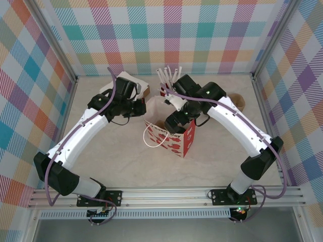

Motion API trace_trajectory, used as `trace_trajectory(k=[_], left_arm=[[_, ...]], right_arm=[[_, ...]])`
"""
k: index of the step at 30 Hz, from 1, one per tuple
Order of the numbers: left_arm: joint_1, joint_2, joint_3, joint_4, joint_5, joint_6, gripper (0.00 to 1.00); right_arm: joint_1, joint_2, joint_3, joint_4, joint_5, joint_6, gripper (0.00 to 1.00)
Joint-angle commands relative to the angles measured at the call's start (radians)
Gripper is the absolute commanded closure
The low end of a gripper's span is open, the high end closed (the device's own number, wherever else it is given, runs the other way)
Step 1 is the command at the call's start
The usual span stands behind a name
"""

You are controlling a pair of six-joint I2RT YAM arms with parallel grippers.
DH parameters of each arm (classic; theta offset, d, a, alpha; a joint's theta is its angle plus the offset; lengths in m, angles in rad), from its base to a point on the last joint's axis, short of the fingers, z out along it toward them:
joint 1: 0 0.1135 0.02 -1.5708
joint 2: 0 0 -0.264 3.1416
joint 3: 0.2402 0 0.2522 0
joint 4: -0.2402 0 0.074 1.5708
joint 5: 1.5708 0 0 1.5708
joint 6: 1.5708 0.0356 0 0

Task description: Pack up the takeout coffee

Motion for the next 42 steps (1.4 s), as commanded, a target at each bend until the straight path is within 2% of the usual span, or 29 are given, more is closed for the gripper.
trace_trajectory(k=[1, 10, 16, 28, 33, 36, 42], left_arm=[[-0.014, 0.018, 0.013, -0.047, -0.015, -0.002, 1.00], [-0.014, 0.024, 0.011, -0.045, -0.017, -0.002, 1.00], [-0.014, 0.021, 0.011, -0.044, -0.020, -0.005, 0.99], [-0.014, 0.006, 0.076, -0.058, -0.022, 0.001, 0.69], [-0.005, 0.001, 0.131, -0.088, -0.055, 0.020, 0.55], [0.024, 0.006, 0.154, -0.088, -0.036, 0.023, 0.47], [0.100, 0.073, 0.250, -0.083, 0.030, 0.040, 0.46]], right_arm=[[-0.001, -0.041, 0.024, -0.017, -0.007, 0.020, 0.00], [-0.010, -0.117, 0.046, 0.025, 0.036, 0.091, 0.01], [-0.050, -0.172, 0.059, 0.058, 0.043, 0.151, 0.05], [-0.255, -0.314, -0.084, 0.134, -0.016, 0.229, 0.13], [-0.285, -0.365, -0.170, 0.166, 0.010, 0.241, 0.13], [-0.285, -0.384, -0.206, 0.177, 0.048, 0.241, 0.13], [-0.285, -0.468, -0.295, 0.228, 0.093, 0.239, 0.11]])
